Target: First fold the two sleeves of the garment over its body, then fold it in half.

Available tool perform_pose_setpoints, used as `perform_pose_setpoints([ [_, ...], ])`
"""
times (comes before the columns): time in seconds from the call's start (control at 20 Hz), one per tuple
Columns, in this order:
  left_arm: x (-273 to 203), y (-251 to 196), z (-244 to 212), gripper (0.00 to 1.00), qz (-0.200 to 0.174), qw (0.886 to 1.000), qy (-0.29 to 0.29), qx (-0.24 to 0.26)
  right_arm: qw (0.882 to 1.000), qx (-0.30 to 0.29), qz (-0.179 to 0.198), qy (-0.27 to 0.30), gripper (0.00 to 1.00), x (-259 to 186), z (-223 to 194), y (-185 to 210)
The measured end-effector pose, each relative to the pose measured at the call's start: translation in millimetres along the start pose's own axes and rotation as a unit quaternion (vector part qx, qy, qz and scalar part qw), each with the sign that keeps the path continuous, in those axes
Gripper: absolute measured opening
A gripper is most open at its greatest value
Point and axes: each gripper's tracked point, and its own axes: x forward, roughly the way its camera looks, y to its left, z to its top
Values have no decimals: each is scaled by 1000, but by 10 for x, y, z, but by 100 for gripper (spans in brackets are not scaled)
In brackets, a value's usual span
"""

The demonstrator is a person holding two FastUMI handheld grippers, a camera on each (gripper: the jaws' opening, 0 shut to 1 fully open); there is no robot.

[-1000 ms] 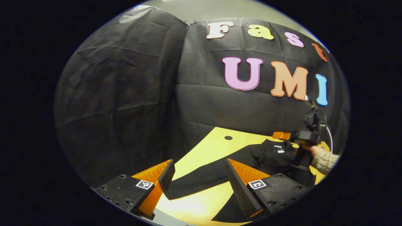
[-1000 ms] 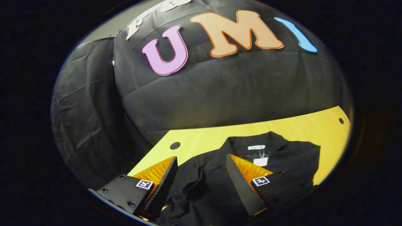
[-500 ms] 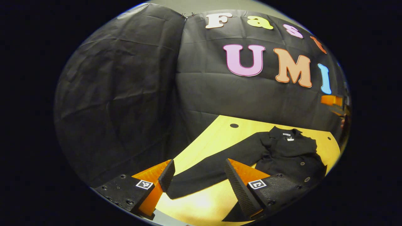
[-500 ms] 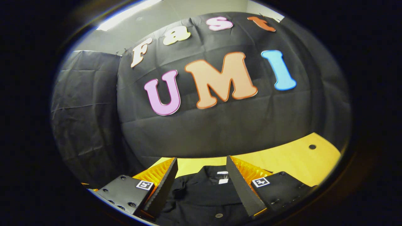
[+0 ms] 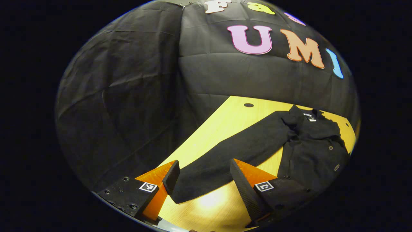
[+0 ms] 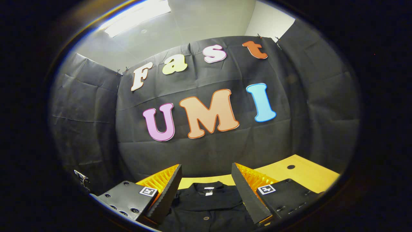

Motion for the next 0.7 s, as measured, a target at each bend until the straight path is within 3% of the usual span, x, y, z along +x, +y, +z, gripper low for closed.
perform_pose_setpoints([
  [0.05, 39, 7, -89, 94, 1, 1000, 9, 1, 1000, -1, -7, -2, 97, -76, 21, -61],
  [0.35, 177, 7, -447, 96, 13, 999, 50, 3, 997, -17, -73, -12, 94, -421, 92, -471],
  [0.65, 201, 38, -538, 95, 12, 998, 55, 2, 995, 2, -104, -2, 97, -564, 38, -706],
  [0.7, 206, 35, -560, 96, 9, 998, 59, 0, 994, 7, -106, -3, 94, -581, 53, -726],
])
